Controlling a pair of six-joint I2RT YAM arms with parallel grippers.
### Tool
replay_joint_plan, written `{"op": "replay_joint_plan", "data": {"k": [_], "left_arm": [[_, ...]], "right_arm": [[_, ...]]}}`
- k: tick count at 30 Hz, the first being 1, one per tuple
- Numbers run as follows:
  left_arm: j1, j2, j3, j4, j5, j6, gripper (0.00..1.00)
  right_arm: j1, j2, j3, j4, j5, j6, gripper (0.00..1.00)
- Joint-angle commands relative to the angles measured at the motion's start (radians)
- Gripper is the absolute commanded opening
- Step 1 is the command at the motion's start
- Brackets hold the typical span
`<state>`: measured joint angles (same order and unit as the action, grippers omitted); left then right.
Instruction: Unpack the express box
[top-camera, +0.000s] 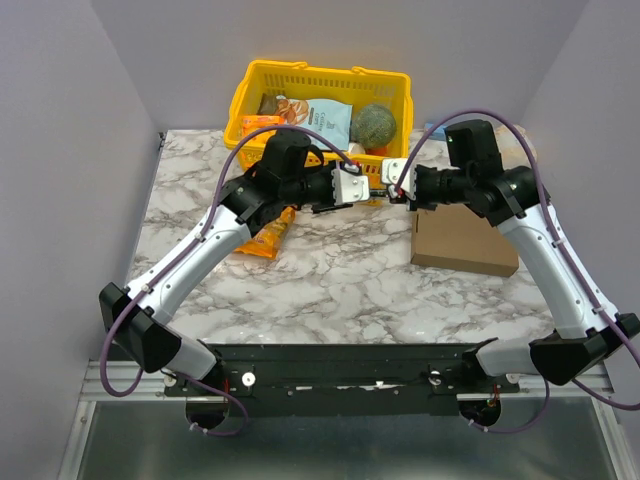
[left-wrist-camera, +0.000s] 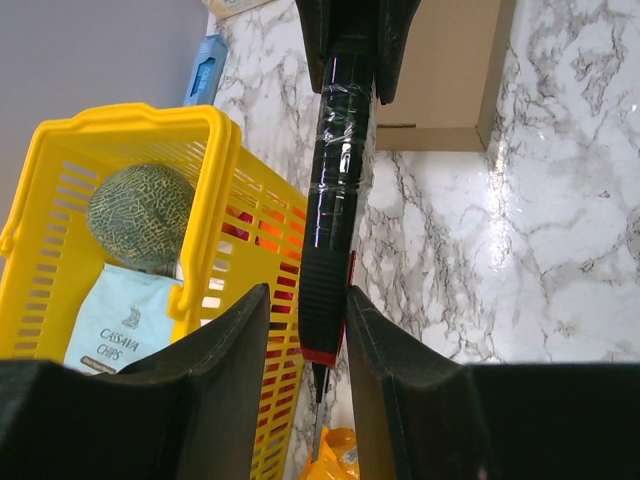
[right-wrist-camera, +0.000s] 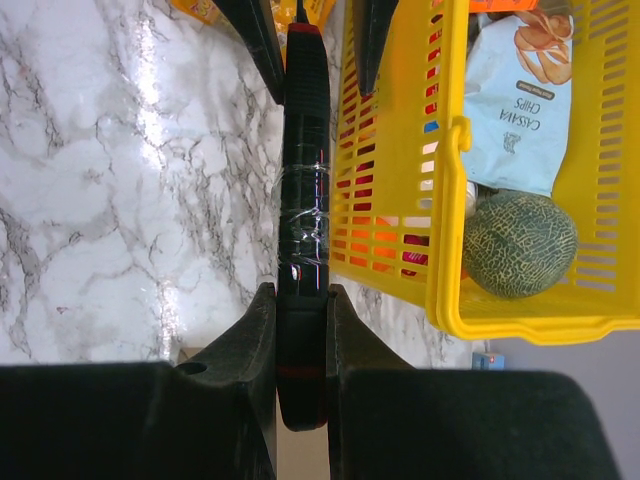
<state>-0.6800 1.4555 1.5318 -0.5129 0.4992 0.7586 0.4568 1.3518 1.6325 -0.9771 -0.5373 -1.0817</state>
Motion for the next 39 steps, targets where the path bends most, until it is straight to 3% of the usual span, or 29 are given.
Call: {"op": "replay_joint_plan", "data": {"k": [1,16,24,25,26,27,28,30,32,33,36,39], "left_arm": [[0.002,0.031,0.030,-0.016,0.013,0.010,0.43],[-0.003,0.045,0.027,-0.099,0.090,0.080,0.44],[-0.003,0.055,0.050,-0.113,0.094,0.070,0.29],[-0.001,0.063,0.056,-0.121,0.098,0.068,0.24],[-0.003,0.072,0.066,-0.127,0.108,0.065,0.00],[-0.001,0.080,0.095,-0.137,0.114,0.050,0.00],[0.000,0.094,0.109,-0.148,0.125,0.036,0.00],[0.016,0.097,0.125,-0.135,0.168,-0.002,0.00],[0.031,0.077,0.104,-0.050,0.206,-0.091,0.00],[0.043,0.065,0.064,-0.009,0.270,-0.119,0.00],[0.085,0.013,-0.030,0.210,0.346,-0.305,0.00],[0.125,0.012,-0.029,0.404,0.412,-0.549,0.00]], "right_arm": [[0.013,-0.016,0.043,0.043,-0.047,0.014,0.01],[0.013,0.003,0.064,0.066,-0.062,0.045,0.01],[0.013,0.010,0.066,0.049,-0.059,-0.006,0.01],[0.014,0.009,0.066,0.046,-0.064,-0.010,0.01],[0.013,0.009,0.064,0.045,-0.069,-0.009,0.01],[0.014,0.009,0.064,0.073,-0.070,0.038,0.02],[0.013,0.007,0.067,0.102,-0.061,0.087,0.04],[0.000,0.018,0.095,0.161,-0.065,0.237,0.20],[-0.081,0.038,0.188,0.173,-0.152,0.336,0.42],[-0.119,0.065,0.222,0.195,-0.258,0.452,0.60],[-0.251,0.124,0.371,0.215,-0.424,0.648,0.77],[-0.325,0.179,0.454,0.235,-0.579,0.756,0.81]]}}
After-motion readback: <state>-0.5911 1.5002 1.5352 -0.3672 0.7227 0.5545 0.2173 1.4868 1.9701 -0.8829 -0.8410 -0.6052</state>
